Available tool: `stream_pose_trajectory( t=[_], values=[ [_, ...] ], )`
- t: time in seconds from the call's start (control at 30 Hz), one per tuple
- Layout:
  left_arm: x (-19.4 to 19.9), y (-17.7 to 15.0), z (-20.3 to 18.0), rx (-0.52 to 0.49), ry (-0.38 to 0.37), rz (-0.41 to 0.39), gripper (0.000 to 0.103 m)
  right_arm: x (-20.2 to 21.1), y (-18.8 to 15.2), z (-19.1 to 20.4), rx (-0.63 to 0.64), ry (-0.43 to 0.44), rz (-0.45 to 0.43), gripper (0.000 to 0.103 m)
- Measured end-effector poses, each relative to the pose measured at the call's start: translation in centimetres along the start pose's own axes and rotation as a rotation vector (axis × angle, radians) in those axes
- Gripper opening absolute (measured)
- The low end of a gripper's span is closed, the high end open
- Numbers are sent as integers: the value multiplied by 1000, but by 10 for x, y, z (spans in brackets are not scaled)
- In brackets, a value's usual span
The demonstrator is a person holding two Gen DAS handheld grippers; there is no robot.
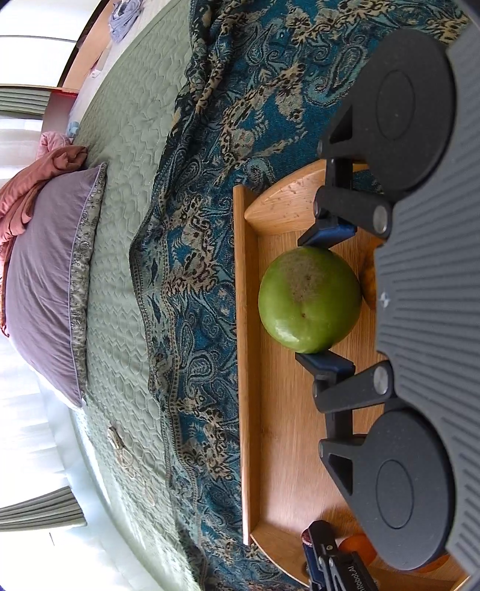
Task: Organize fruits
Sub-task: 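Lift and carry the date and pomelo over the wooden tray, then lower the date and pomelo onto the tray and open both grippers, then withdraw both grippers from the tray toward the remaining date and mandarin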
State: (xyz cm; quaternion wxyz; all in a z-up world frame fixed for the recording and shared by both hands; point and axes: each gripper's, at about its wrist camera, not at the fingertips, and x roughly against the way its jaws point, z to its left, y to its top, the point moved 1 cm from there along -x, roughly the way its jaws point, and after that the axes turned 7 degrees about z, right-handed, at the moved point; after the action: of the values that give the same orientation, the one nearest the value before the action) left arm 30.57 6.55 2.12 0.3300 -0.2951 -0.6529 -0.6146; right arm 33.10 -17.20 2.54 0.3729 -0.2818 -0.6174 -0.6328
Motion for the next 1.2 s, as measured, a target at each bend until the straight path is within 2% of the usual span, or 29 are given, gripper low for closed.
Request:
stream_pose_trajectory(
  t=[0.4,0.6,0.67,0.73,0.87,1.07,1.2],
  values=[
    [6,-2,-1,-6,4,5,21,-5,-1,-2,-9,12,48,61],
    [19,-7,-2,-17,2,-2,21,1,-3,-8,-39,20,30,67],
    [28,-10,-3,-19,5,-13,26,8,-4,-12,-53,32,10,72],
    [40,-13,-3,-23,-17,-39,38,19,-4,-17,-60,55,-15,74],
    [67,-21,-7,-43,-30,-88,42,48,-9,-23,-52,93,-94,80],
    [111,-49,-16,-84,-45,-187,57,88,-32,-26,-10,151,-202,88],
    [133,-72,-22,-109,-53,-222,67,108,-54,-21,36,157,-253,89]
  ],
)
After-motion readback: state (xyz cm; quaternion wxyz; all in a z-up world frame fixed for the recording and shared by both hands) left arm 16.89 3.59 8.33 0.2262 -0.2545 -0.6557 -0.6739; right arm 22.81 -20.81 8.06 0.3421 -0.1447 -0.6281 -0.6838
